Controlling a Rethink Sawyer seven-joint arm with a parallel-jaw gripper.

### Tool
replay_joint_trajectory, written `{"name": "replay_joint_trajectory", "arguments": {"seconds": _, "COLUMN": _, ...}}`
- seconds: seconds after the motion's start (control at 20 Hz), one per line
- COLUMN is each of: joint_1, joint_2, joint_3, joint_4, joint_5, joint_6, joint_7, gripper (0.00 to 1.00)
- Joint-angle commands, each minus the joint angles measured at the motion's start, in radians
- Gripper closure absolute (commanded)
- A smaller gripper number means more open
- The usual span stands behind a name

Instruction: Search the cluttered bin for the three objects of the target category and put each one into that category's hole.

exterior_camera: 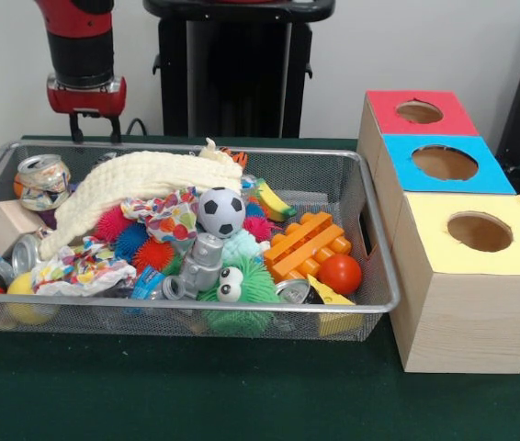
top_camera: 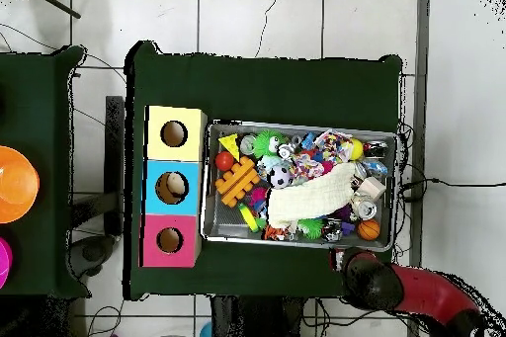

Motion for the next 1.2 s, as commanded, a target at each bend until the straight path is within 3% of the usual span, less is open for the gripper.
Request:
{"name": "replay_joint_trajectory", "arguments": {"seconds": 0.05, "joint_1": 0.007, "joint_2": -0.087, "joint_3": 0.115, "joint_4": -0.082, "joint_5": 0.075, "joint_6": 0.150, "joint_7": -0.045, "gripper": 0.00}}
{"name": "replay_joint_trajectory", "arguments": {"seconds": 0.4, "joint_1": 0.010, "joint_2": -0.181, "joint_3": 0.122, "joint_4": -0.042, "joint_5": 0.117, "joint_6": 0.226, "joint_7": -0.044, "gripper": 0.00}}
{"name": "replay_joint_trajectory", "arguments": {"seconds": 0.7, "joint_1": 0.008, "joint_2": -0.290, "joint_3": 0.139, "joint_4": -0.007, "joint_5": 0.195, "joint_6": 0.357, "joint_7": -0.085, "gripper": 0.00}}
{"name": "replay_joint_trajectory", "arguments": {"seconds": 1.2, "joint_1": 0.027, "joint_2": -0.383, "joint_3": 0.144, "joint_4": 0.001, "joint_5": 0.254, "joint_6": 0.456, "joint_7": -0.097, "gripper": 0.00}}
